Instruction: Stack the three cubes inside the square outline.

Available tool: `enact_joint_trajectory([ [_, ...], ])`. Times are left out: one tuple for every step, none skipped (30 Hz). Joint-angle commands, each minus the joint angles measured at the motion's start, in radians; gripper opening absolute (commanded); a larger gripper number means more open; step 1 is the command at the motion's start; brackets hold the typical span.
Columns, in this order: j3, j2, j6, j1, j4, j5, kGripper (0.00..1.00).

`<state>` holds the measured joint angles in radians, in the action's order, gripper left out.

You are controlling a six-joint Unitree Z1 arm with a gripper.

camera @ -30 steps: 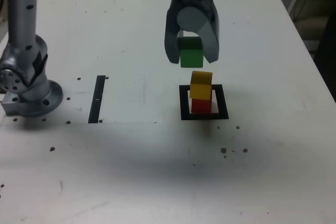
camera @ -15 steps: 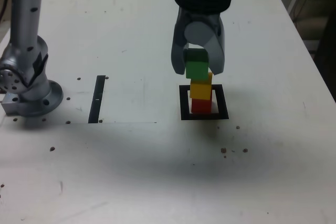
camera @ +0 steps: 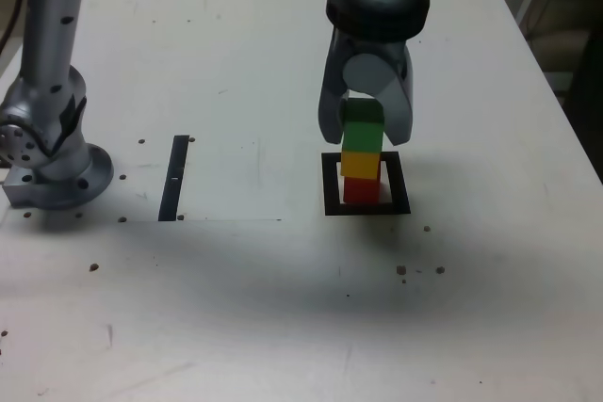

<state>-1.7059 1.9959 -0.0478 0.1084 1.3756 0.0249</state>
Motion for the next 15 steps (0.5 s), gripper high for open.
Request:
enact_joint_trajectory([
  [0.009, 0.004, -0.001, -0.004, -0.006, 0.001, 0.73],
  [0.014, 0.004, -0.002, -0.005, -0.009, 0.001, 0.83],
  [0.018, 0.004, -0.002, -0.007, -0.012, 0.002, 0.91],
  [0.022, 0.003, -0.001, -0.008, -0.015, 0.002, 0.96],
  [0.025, 0.003, -0.001, -0.009, -0.017, 0.003, 0.99],
  [0.027, 0.002, 0.000, -0.010, -0.018, 0.005, 0.99],
  [0.028, 0.000, 0.000, -0.011, -0.018, 0.007, 0.99],
  [0.030, -0.002, 0.001, -0.012, -0.017, 0.011, 0.99],
  [0.031, -0.003, 0.002, -0.013, -0.017, 0.013, 0.99],
  [0.032, -0.005, 0.003, -0.013, -0.016, 0.015, 0.99],
  [0.033, -0.007, 0.005, -0.014, -0.015, 0.019, 1.00],
  [0.034, -0.010, 0.006, -0.014, -0.015, 0.022, 1.00],
  [0.035, -0.013, 0.008, -0.014, -0.014, 0.026, 1.00],
  [0.036, -0.018, 0.010, -0.015, -0.014, 0.031, 1.00],
  [0.037, -0.024, 0.012, -0.015, -0.014, 0.036, 1.00],
])
